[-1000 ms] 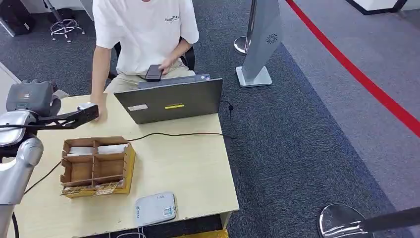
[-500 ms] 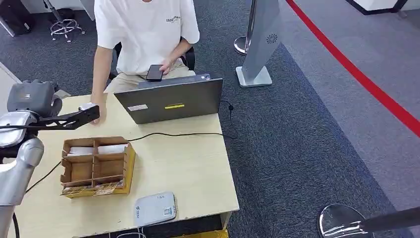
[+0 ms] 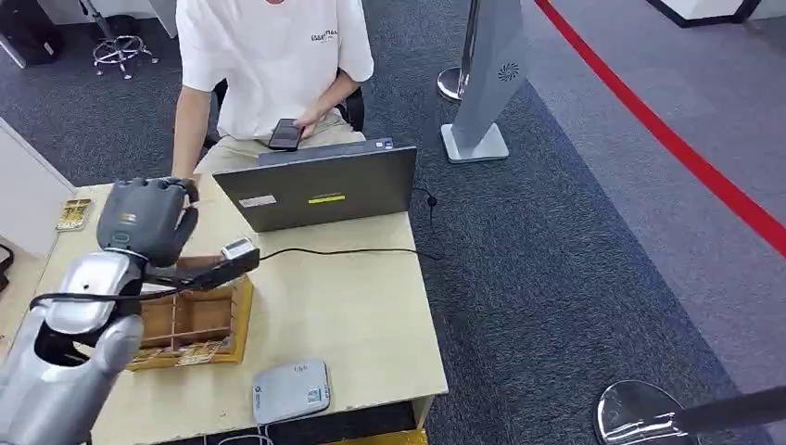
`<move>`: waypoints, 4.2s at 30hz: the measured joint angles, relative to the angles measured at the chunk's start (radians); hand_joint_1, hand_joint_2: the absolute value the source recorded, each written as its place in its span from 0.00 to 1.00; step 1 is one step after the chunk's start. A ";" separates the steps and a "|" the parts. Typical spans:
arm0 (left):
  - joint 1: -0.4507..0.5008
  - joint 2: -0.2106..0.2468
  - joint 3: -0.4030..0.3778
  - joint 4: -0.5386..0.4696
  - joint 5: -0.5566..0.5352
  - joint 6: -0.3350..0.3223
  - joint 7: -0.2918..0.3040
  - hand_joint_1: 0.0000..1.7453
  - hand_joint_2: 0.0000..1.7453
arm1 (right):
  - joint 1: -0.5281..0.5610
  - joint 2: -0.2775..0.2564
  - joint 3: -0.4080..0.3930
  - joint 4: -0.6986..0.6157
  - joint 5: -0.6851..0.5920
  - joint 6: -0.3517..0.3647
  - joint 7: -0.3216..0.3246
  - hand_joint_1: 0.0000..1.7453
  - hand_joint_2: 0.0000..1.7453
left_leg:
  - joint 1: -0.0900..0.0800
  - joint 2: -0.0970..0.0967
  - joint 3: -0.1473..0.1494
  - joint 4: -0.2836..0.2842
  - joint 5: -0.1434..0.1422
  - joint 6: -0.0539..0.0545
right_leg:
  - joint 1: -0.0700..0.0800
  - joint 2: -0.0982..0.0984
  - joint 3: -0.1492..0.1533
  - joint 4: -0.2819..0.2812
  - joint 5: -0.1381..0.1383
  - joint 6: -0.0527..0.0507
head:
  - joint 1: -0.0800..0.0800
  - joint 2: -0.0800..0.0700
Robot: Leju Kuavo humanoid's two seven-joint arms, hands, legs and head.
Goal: Pass the card to the sensor for recognition and then transmit it.
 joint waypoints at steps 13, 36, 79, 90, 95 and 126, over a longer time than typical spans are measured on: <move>0.110 -0.059 -0.137 -0.190 0.002 0.041 -0.039 1.00 1.00 | 0.004 0.017 0.000 -0.029 0.019 -0.001 -0.005 0.00 1.00 | 0.000 0.000 0.000 0.000 0.000 0.000 | 0.000 0.000 0.000 0.001 0.000 0.000 | 0.000 0.000; 0.507 -0.070 -0.146 -0.209 -0.146 0.336 0.024 1.00 1.00 | 0.011 0.051 -0.018 -0.070 0.052 0.003 0.002 0.00 1.00 | 0.000 0.000 0.000 0.000 0.000 0.000 | 0.000 -0.001 0.000 0.000 -0.001 0.000 | 0.000 0.000; 0.609 -0.111 -0.094 -0.035 -0.066 0.358 0.006 1.00 1.00 | -0.002 0.053 -0.010 -0.026 0.074 -0.048 -0.001 0.00 1.00 | 0.000 -0.001 0.000 0.000 0.000 0.000 | 0.000 -0.002 0.001 0.000 -0.001 0.000 | 0.000 0.000; 0.627 -0.101 -0.094 -0.012 -0.009 0.349 0.020 1.00 1.00 | -0.002 0.053 -0.004 -0.025 0.075 -0.048 -0.002 0.00 1.00 | 0.000 -0.001 0.000 0.000 0.000 0.000 | 0.000 -0.002 0.001 0.000 -0.001 0.000 | 0.000 0.000; 0.635 -0.092 -0.095 -0.002 0.014 0.349 0.034 1.00 1.00 | -0.002 0.053 -0.002 -0.024 0.075 -0.049 -0.004 0.00 1.00 | 0.000 -0.001 0.000 0.000 0.000 0.000 | 0.000 -0.002 0.001 0.000 -0.001 0.000 | 0.000 0.000; 0.619 -0.086 -0.077 -0.040 -0.021 0.309 0.102 1.00 1.00 | -0.002 0.053 0.015 -0.009 0.076 -0.068 -0.010 0.00 1.00 | 0.000 -0.001 0.000 0.000 0.000 0.000 | 0.000 -0.002 0.001 0.000 -0.001 0.000 | 0.001 0.000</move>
